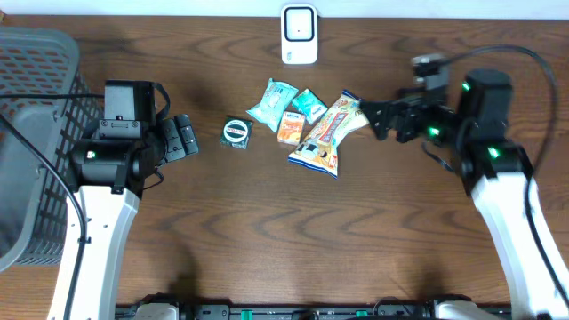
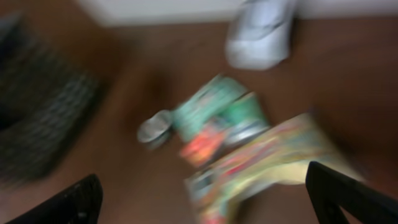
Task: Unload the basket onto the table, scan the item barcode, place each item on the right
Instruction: 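Reach the right gripper to the snack bag and grasp it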
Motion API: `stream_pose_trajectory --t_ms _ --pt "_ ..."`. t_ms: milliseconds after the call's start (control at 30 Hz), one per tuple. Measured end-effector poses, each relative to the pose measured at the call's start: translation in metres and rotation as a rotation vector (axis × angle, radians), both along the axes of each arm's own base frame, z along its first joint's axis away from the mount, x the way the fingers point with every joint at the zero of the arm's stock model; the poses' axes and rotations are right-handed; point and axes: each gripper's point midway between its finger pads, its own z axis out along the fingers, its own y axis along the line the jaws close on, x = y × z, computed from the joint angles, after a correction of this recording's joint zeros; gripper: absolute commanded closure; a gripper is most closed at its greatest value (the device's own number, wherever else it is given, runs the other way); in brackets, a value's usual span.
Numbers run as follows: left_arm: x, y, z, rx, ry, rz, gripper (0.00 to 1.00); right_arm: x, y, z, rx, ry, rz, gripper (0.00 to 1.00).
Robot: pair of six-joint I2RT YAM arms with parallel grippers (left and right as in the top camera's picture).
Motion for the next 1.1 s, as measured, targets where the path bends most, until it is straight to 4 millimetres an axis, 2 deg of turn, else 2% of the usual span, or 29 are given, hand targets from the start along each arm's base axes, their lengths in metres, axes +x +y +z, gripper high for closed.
stream_pose_trajectory --t_ms 100,200,400,500,633,667,700,800,900,1000,1100 --pt "0.000 0.000 0.000 0.000 0.000 0.000 0.02 -0.007 0.026 -0.031 0.122 0.149 0.160 0.01" --pt "0.000 0.000 0.000 0.000 0.000 0.000 0.02 -0.009 0.035 -0.063 0.184 0.286 0.209 0.01" --pt "0.000 0.000 0.000 0.000 0.000 0.000 0.02 -0.011 0.026 -0.127 0.169 0.590 0.053 0.01" --pt "0.000 0.000 0.000 0.001 0.000 0.000 0.02 -0.007 0.023 -0.147 0.130 0.643 -0.010 0.01" --pt "0.000 0.000 0.000 0.001 0.000 0.000 0.02 0.009 0.034 -0.167 0.098 0.630 -0.055 0.02" --pt "0.000 0.000 0.000 0.000 -0.001 0.000 0.02 0.013 0.038 -0.174 0.090 0.638 -0.078 0.12" --pt "0.000 0.000 0.000 0.000 0.000 0.000 0.02 0.015 0.042 -0.185 0.077 0.665 -0.116 0.32" --pt "0.000 0.000 0.000 0.000 0.000 0.000 0.02 0.017 0.040 -0.209 0.026 0.716 -0.217 0.78" --pt "0.000 0.000 0.000 0.001 0.000 0.000 0.02 0.017 0.035 -0.223 0.003 0.752 -0.275 0.92" --pt "0.000 0.000 0.000 0.001 0.000 0.000 0.03 0.021 0.032 -0.215 0.014 0.742 -0.288 0.98" --pt "0.000 0.000 0.000 0.001 0.000 0.000 0.02 0.021 0.019 -0.203 -0.020 0.729 -0.310 0.98"
